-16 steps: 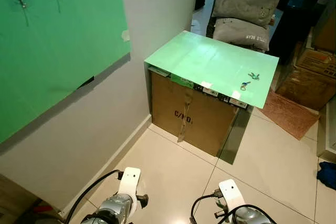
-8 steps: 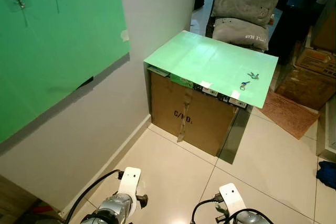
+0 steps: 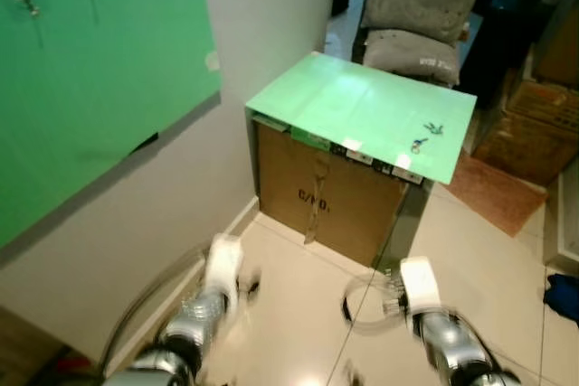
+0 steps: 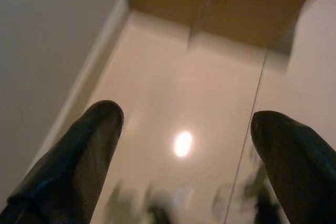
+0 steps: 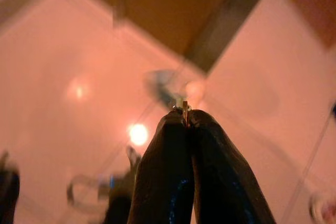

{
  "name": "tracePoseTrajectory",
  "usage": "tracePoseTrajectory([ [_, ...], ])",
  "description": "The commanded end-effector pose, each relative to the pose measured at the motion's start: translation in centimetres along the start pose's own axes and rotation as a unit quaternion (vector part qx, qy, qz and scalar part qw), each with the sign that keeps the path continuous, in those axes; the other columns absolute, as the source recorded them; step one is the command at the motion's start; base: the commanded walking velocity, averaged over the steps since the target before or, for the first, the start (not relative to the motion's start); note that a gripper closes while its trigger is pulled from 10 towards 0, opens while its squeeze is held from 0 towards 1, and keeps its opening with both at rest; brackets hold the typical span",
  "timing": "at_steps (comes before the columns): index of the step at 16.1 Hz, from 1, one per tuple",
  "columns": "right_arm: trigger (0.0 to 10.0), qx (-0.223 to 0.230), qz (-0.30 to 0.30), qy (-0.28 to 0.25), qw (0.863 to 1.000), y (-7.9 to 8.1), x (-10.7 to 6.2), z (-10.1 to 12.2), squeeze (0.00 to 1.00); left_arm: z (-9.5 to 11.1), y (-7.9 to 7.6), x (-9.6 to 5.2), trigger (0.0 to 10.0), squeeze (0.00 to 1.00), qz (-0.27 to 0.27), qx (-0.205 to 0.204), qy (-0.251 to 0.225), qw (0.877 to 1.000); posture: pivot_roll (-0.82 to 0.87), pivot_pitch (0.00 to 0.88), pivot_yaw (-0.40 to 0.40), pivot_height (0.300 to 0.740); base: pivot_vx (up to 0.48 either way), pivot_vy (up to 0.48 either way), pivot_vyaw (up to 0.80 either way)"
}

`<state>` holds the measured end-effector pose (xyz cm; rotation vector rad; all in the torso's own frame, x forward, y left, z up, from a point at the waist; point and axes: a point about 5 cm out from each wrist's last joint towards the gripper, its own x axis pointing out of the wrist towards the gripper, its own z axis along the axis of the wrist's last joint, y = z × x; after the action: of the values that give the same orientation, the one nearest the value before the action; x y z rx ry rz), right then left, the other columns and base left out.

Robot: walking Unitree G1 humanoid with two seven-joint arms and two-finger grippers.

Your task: Hang keys on a hook

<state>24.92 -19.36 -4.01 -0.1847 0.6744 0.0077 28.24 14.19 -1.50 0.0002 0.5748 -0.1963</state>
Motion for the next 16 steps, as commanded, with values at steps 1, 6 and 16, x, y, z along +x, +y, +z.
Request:
tracePoseTrajectory([
  [1, 0.0, 0.015, -0.021, -0.117, 0.993, -0.7, 0.3, 4.7, 0.00, 6.1, 0.5, -0.3, 10.0, 0.00, -0.012, -0.024, -0.155, 0.988, 0.03, 0.000, 0.012, 0.740, 0.000, 0.000, 0.00],
  [6, 0.0, 0.019, -0.017, -0.321, 0.947, 0.2, -2.9, 11.7, 0.00, 13.7, 2.2, -5.3, 10.0, 0.00, 0.036, 0.007, -0.326, 0.945, 0.03, 0.000, -0.014, 0.740, 0.000, 0.000, 0.00],
  [16, 0.0, 0.052, 0.028, -0.367, 0.928, 1.1, -4.9, 14.1, 0.00, 11.2, 2.7, -8.6, 10.0, 0.00, 0.084, 0.003, -0.281, 0.956, 0.07, 0.000, -0.018, 0.740, 0.000, 0.000, 0.59],
])
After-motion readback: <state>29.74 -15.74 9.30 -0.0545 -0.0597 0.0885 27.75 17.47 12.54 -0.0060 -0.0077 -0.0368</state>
